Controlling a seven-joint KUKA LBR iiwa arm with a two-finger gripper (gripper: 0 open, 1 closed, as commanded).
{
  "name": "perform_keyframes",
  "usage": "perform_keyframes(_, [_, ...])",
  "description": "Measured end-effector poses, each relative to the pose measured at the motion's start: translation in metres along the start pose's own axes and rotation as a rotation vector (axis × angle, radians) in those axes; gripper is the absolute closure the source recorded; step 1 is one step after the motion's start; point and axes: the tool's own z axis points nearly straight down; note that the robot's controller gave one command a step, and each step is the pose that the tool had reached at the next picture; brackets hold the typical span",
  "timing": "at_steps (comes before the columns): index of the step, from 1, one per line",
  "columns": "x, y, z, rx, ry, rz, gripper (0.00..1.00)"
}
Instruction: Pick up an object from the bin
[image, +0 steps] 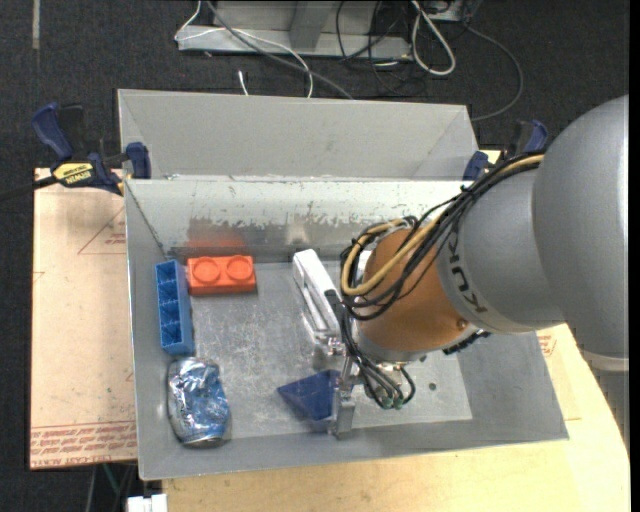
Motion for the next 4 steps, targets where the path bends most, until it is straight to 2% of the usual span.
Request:
perform_keyframes(1, [-0.0056,0.0086,-0.004,0.001,-0.009,-0.055,0.0])
perform_keyframes(4, [-0.0071,0.0111,-0.0045,0.0,-0.012,-0.068,0.0])
